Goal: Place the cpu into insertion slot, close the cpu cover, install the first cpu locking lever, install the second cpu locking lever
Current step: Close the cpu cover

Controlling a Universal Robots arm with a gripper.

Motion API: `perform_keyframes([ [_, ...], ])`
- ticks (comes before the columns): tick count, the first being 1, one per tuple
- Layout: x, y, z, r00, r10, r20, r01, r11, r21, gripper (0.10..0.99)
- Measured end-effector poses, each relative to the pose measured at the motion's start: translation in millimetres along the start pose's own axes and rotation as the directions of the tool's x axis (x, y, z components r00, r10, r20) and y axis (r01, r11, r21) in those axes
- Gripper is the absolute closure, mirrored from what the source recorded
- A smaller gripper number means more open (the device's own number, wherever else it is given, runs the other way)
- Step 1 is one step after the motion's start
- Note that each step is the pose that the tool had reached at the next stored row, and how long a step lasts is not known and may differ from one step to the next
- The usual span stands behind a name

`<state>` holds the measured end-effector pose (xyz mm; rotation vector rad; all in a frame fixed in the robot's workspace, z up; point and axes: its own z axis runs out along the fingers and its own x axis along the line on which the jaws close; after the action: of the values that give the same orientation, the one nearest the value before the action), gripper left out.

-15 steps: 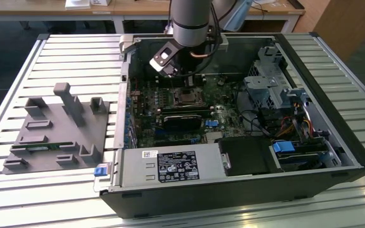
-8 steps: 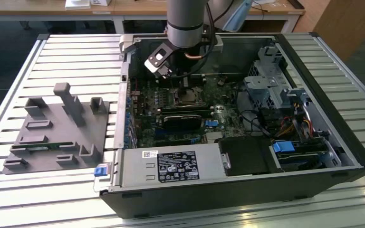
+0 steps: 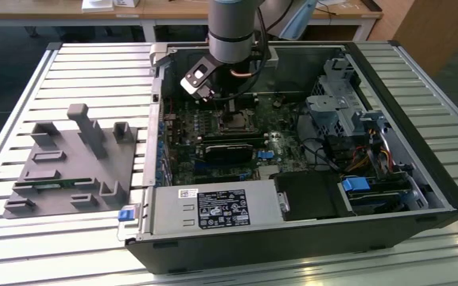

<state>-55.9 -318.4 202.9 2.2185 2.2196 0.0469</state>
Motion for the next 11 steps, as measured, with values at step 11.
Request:
perform_keyframes([
  [11, -0.1, 4.1, 3.1, 1.0, 0.0, 0.0, 0.0, 1.0, 0.0, 0.98],
])
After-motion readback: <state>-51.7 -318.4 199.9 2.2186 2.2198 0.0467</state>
